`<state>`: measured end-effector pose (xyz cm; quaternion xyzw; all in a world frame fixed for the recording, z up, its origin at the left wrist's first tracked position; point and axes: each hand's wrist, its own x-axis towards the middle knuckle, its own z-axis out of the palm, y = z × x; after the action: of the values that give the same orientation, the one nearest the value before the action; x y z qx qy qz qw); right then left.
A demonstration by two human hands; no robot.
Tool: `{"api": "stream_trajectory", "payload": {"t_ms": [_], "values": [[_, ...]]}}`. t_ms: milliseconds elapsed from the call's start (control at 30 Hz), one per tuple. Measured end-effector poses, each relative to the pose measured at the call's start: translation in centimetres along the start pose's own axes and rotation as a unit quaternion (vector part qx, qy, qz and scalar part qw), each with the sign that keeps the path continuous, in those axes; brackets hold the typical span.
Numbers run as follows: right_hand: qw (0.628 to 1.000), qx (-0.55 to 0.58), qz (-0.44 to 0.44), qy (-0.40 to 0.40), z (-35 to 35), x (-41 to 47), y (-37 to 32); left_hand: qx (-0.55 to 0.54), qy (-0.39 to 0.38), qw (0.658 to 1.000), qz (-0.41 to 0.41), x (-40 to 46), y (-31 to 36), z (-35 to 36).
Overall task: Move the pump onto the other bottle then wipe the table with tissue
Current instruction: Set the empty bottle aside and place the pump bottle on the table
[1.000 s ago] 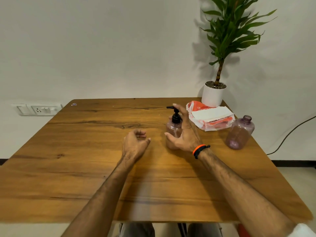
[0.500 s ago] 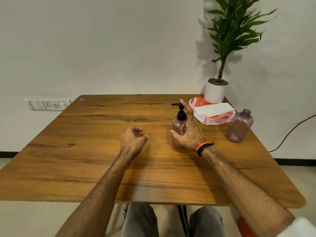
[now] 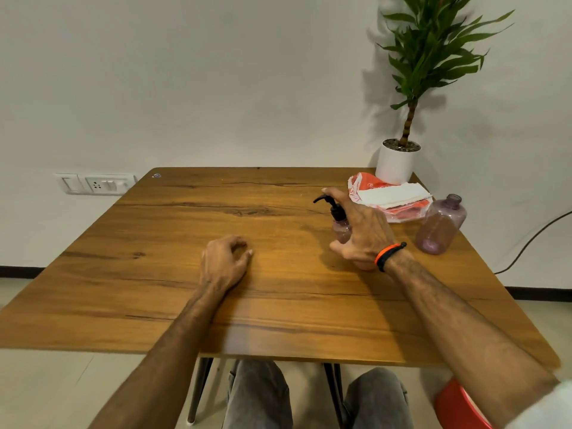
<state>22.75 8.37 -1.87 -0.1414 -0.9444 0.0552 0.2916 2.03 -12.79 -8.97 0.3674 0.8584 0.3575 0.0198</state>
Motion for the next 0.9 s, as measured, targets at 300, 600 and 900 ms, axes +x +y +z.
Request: {"api": "stream_trajectory", "payload": {"t_ms": [300, 600, 900], "values": [[0.999, -0.003, -0.031, -0.013, 0.3, 0.4, -0.5, 0.021, 0.016, 0.999, 0.024, -0.3, -1.4, 0.8], [1.000, -0.003, -0.022, -0.013, 0.5, 0.6, -0.6, 0.018, 0.014, 0.999, 0.036, 0.0, -2.1, 1.3], [0.999, -0.008, -0.024, -0.020, 0.8, 0.9, -0.4, 0.025, 0.030, 0.998, 0.042, 0.2, -2.3, 1.6]]}}
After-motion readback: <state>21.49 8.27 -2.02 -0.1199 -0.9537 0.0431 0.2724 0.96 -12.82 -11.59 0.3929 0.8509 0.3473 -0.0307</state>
